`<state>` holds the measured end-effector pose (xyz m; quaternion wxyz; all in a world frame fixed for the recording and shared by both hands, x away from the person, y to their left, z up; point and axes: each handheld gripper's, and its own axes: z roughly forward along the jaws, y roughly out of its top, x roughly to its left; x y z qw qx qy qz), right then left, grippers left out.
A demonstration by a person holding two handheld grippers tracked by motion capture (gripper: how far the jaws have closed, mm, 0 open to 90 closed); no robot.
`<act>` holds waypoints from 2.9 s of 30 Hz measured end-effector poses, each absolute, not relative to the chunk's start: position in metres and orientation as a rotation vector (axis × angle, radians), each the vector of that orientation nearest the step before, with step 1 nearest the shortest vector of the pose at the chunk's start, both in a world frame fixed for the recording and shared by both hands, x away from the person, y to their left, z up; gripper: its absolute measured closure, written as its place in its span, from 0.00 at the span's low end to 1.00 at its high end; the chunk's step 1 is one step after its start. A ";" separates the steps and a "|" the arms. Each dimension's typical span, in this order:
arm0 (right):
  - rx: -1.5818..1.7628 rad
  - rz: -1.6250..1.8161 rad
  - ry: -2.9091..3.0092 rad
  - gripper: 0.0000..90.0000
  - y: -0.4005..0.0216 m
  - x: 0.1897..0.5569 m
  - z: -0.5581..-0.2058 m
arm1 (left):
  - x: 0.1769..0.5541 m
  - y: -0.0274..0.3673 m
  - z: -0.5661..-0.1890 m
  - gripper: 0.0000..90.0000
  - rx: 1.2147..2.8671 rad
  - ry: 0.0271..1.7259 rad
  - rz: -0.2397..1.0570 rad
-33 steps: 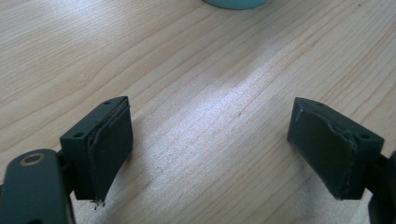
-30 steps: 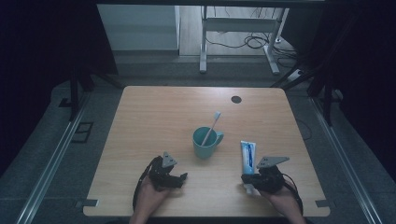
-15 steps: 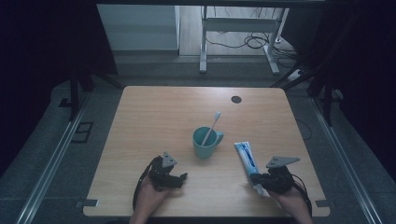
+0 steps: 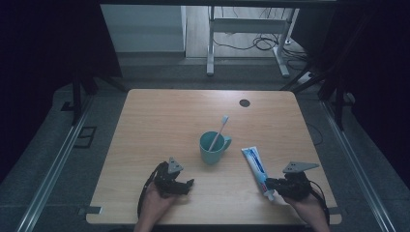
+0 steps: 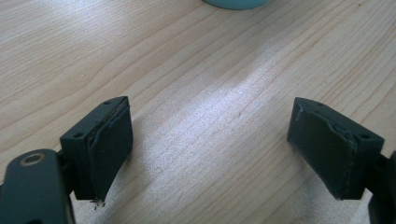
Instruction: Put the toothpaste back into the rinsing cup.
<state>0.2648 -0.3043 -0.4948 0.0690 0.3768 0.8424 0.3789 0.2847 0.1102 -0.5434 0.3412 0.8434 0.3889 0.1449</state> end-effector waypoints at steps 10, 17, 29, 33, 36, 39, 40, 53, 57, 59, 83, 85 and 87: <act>1.098 1.113 2.611 0.98 -0.287 0.267 -0.507 | 0.285 0.110 -0.543 0.16 2.194 1.012 0.377; 1.144 1.051 2.584 0.98 -0.303 0.270 -0.512 | 0.285 0.110 -0.543 0.16 2.196 1.012 0.377; 1.188 1.035 2.548 0.94 -0.321 0.272 -0.507 | 0.285 0.110 -0.543 0.16 2.196 1.012 0.377; 1.142 1.041 2.551 0.86 -0.317 0.274 -0.496 | 0.285 0.110 -0.543 0.16 2.196 1.012 0.377; 1.122 1.032 2.536 0.77 -0.316 0.278 -0.486 | 0.285 0.110 -0.543 0.16 2.200 1.010 0.377; 1.096 0.990 2.553 0.67 -0.315 0.283 -0.482 | 0.285 0.110 -0.543 0.16 2.199 1.010 0.377; 1.098 0.977 2.553 0.65 -0.314 0.285 -0.481 | 0.285 0.110 -0.543 0.16 2.198 1.011 0.377; 1.062 0.756 2.701 0.42 -0.301 0.313 -0.488 | 0.284 0.110 -0.543 0.16 2.194 1.016 0.374; 1.055 0.647 2.759 0.38 -0.291 0.322 -0.489 | 0.285 0.110 -0.543 0.16 2.198 1.014 0.374; 1.052 0.621 2.771 0.38 -0.286 0.327 -0.489 | 0.285 0.110 -0.543 0.16 2.198 1.013 0.374; 0.911 0.226 2.880 0.52 -0.227 0.368 -0.501 | 0.285 0.110 -0.543 0.16 2.198 1.014 0.374; 0.919 0.227 2.892 0.53 -0.227 0.370 -0.501 | 0.285 0.110 -0.543 0.16 2.198 1.013 0.374; 0.933 0.231 2.890 0.56 -0.228 0.370 -0.500 | 0.285 0.110 -0.543 0.16 2.198 1.013 0.374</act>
